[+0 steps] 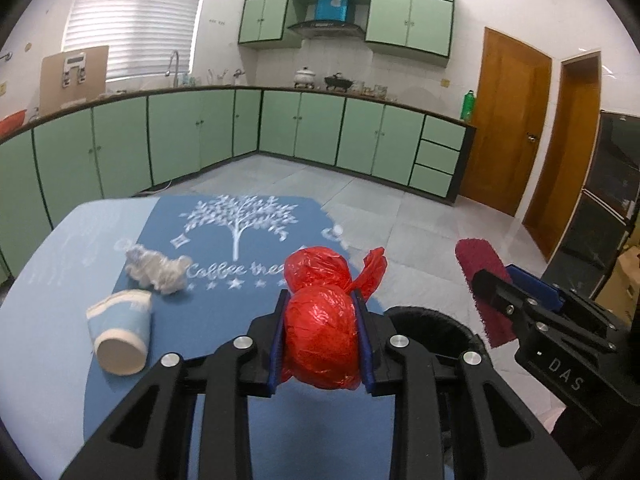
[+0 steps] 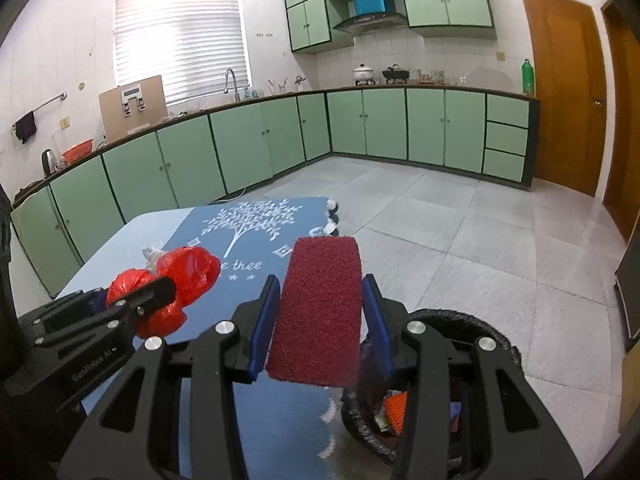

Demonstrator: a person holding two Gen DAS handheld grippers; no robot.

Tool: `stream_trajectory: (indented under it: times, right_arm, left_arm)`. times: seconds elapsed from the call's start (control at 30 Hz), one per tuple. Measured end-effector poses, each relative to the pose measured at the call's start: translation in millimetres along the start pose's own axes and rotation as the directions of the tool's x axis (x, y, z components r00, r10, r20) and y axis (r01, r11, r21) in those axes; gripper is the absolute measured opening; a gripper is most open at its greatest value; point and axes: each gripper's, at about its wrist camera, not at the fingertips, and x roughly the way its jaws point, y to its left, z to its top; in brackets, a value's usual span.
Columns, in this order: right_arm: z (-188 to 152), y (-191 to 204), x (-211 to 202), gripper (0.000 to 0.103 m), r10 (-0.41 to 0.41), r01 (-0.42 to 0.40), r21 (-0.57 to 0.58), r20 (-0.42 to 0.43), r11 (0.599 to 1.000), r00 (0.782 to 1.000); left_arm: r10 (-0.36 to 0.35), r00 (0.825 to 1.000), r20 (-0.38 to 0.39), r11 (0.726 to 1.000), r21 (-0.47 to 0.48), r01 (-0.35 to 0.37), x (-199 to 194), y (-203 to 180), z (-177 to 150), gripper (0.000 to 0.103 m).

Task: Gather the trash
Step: 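Carry bag and sponge to the bin and open both grippers over it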

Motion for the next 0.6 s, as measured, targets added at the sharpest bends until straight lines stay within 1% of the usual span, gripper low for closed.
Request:
stream_trajectory:
  times: [0.27, 0.6]
  right_arm:
    - [5, -42, -10, 0.041, -0.084, 0.084, 0.017, 0.020, 0.996, 0.996]
    - [-2, -91, -5, 0.041, -0.164, 0.163, 0.044, 0.009, 0.986, 0.986]
  left_arm:
    - [-0.063, 0.998, 0.013, 0.997, 0.035, 0.062, 12, -37, 9, 0.029]
    - [-0.139, 0.990, -0.008, 0.988, 0.073, 0.139, 50, -88, 14, 0.029]
